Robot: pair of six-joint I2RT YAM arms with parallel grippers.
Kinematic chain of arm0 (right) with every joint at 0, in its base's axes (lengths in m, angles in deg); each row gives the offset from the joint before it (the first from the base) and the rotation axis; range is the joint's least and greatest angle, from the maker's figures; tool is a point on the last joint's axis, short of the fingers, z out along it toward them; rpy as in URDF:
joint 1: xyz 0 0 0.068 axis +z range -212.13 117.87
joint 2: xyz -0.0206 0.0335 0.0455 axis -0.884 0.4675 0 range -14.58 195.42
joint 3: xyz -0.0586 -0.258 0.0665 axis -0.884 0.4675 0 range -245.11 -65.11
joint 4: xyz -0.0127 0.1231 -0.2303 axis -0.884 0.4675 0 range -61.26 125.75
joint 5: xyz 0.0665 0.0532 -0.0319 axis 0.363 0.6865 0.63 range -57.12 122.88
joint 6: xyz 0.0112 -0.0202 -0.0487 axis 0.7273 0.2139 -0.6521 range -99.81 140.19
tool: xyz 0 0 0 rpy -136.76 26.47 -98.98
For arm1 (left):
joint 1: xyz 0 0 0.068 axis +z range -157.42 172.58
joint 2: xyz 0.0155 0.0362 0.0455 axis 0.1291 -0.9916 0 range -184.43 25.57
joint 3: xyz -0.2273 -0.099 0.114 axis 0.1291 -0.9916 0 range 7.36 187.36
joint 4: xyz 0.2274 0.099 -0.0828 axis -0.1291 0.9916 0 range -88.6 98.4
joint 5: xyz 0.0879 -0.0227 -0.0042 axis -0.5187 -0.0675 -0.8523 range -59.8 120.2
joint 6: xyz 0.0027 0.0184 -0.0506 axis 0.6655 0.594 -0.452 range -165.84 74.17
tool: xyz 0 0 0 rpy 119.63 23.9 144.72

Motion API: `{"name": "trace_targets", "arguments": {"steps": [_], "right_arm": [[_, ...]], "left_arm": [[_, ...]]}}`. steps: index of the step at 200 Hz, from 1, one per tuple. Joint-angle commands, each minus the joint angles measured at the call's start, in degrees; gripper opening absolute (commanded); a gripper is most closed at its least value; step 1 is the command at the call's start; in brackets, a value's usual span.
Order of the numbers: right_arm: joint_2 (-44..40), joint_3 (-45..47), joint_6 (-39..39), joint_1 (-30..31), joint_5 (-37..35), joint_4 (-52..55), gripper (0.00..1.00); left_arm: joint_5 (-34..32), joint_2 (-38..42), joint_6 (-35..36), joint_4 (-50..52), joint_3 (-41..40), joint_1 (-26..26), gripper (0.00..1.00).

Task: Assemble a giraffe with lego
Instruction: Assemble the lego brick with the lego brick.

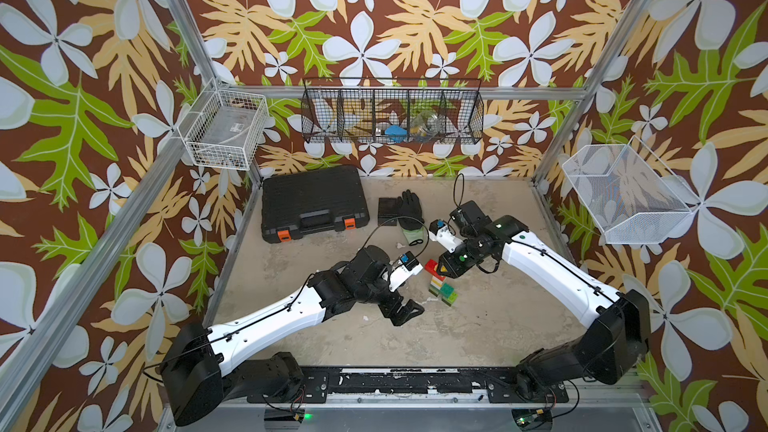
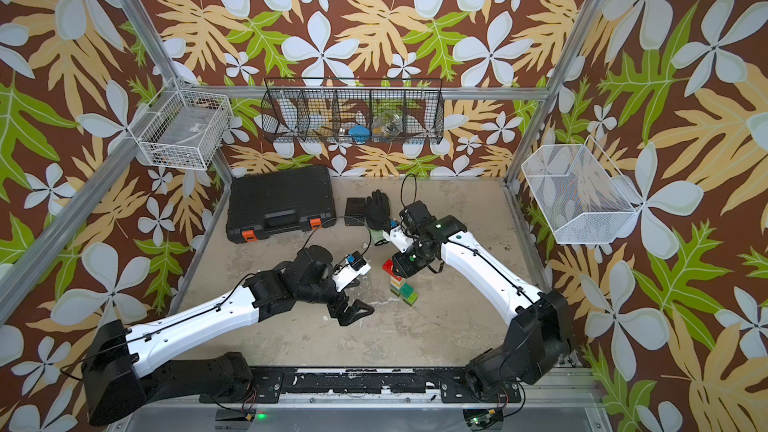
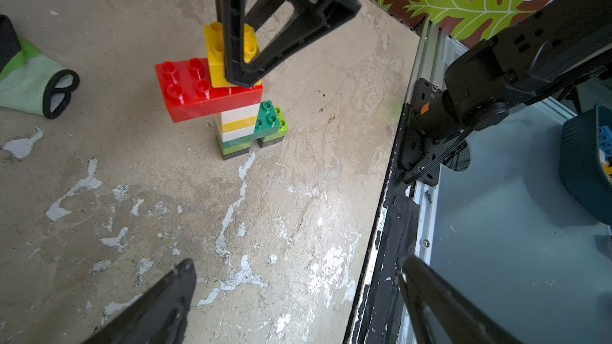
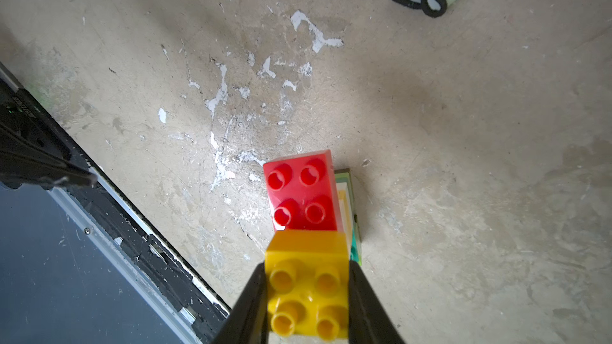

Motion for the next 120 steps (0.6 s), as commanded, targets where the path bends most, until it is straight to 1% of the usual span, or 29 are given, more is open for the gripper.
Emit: {"name": "trace_targets", "arguments": {"steps": [1,54,120], "right_arm": [[0.6,1.4,1.6,0.1,-0.7,0.7,0.18],[2.8,-0.6,1.8,0.2,0.1,-1.2,0.18],[2.6,-5.2,0.4,1.4,-3.8,2.4,0.18]], "left_arm": [[-0.2,-0.1,0.2,0.2,0.6,0.0,1.00],[-0.8,0.5,-0.6,0.9,0.2,0.0,1.00],[-1.3,2.1,-2.3,0.1,-1.7,0.0,1.00]]}}
